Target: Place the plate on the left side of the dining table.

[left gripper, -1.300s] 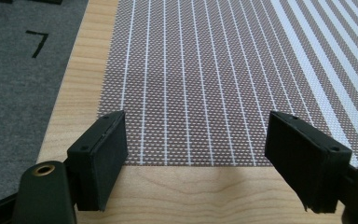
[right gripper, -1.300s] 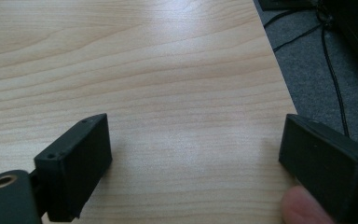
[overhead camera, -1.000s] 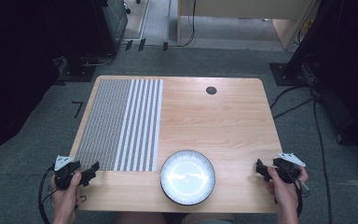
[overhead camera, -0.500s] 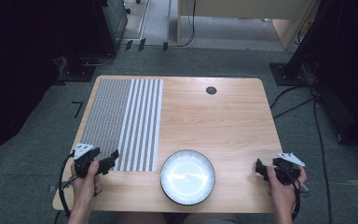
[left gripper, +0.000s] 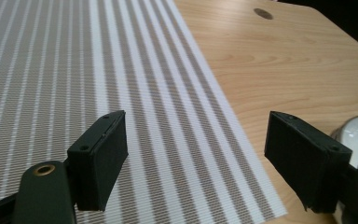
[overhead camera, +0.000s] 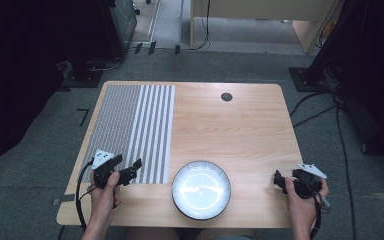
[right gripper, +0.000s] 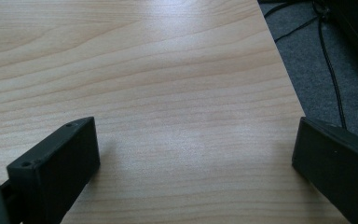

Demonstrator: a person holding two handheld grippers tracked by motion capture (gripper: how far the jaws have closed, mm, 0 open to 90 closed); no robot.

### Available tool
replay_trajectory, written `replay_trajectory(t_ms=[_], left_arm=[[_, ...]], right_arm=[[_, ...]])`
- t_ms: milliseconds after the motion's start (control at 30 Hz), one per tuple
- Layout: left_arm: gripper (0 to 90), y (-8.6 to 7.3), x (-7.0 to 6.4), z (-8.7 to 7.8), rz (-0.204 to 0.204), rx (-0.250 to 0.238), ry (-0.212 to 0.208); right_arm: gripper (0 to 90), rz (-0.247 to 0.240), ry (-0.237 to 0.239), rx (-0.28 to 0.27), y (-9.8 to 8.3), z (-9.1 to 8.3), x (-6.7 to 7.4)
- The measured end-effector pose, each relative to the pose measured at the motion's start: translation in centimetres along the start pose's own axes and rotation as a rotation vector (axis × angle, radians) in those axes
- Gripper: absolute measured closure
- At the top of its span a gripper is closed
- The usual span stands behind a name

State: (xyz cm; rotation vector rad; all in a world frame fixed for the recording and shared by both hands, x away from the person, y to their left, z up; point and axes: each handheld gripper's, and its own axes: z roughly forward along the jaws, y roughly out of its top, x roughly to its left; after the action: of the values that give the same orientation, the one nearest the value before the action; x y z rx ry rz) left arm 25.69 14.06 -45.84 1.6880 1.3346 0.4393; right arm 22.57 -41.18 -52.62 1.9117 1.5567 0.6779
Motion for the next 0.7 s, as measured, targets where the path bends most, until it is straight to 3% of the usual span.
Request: replay_trajectory(t_ms=[100, 333, 500, 700], left_arm=[[20.6, 0.0, -1.2, 0.1, 0.020, 0.008, -0.034], [19.5, -0.3, -2.4, 0.4, 0.025, 0.028, -0.056], [19.0, -0.4, -3.0, 0.6, 0.023, 0.038, -0.064], [18.7, -0.6, -3.8, 0.7, 0.037, 0.052, -0.071]], right_arm=[[0.9, 0.007, -0.006, -0.001, 0.0, 0.0, 0.1], [6.9, 0.029, -0.035, -0.028, 0.3, -0.5, 0.6], [7.0, 0.026, -0.008, -0.056, 0.9, -1.6, 1.7], [7.2, 0.037, 0.067, -0.094, 1.8, -3.4, 3.6]])
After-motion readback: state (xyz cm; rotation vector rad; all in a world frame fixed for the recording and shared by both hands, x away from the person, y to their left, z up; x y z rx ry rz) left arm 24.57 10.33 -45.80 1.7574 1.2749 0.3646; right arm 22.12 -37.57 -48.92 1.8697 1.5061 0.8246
